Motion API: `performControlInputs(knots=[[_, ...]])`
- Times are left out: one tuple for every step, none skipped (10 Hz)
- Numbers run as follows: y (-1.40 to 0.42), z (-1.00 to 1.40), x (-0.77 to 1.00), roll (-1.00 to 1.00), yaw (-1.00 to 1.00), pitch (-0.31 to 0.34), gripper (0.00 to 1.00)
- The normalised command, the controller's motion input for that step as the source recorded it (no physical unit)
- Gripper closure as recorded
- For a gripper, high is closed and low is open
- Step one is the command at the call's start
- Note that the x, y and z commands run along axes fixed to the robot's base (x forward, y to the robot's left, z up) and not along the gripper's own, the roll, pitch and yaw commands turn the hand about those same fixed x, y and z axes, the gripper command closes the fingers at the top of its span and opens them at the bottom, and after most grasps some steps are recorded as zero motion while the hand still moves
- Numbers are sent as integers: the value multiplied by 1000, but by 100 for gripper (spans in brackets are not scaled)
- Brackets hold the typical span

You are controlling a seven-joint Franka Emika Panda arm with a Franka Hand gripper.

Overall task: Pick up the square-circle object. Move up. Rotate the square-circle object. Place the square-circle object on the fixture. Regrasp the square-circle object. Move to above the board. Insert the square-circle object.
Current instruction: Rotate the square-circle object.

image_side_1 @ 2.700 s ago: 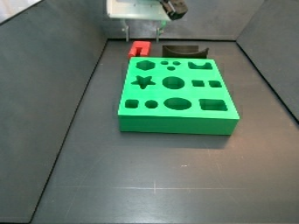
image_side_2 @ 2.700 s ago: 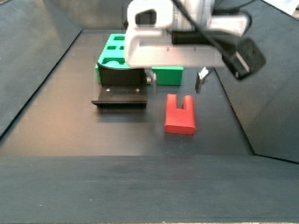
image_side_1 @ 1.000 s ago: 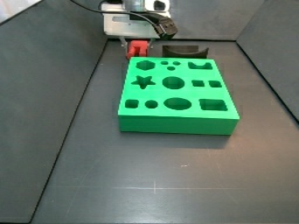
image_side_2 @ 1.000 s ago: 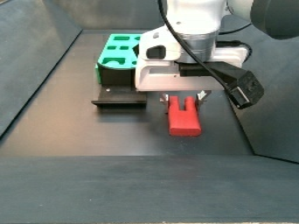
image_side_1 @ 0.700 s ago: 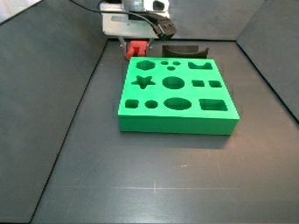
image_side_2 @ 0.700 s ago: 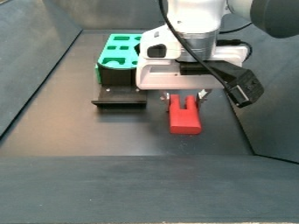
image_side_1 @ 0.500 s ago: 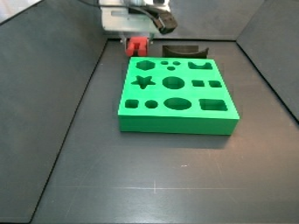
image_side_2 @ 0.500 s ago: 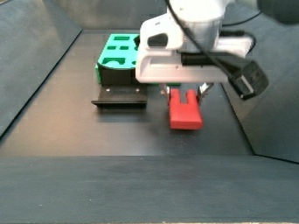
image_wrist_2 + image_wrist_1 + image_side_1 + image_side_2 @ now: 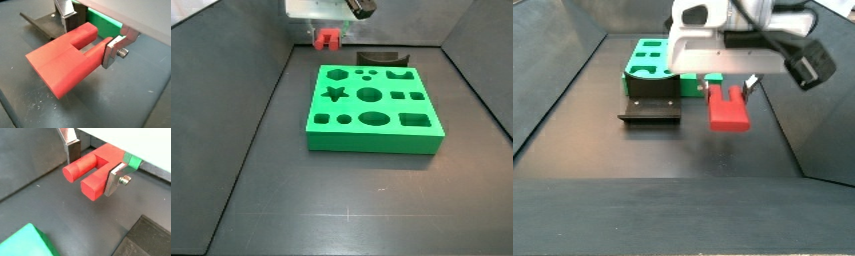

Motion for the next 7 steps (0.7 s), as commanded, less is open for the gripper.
performControlInputs(knots=[[-96, 712, -156, 11, 4, -2, 100], [-44, 507, -70, 28, 10, 13, 100], [-22, 357, -30, 35, 11, 37, 100], [-8, 195, -18, 44, 11, 57, 100], [0, 0, 0, 0, -1000, 0, 100], [4, -74, 19, -1, -1000, -1, 100], [11, -61, 23, -2, -1000, -2, 100]])
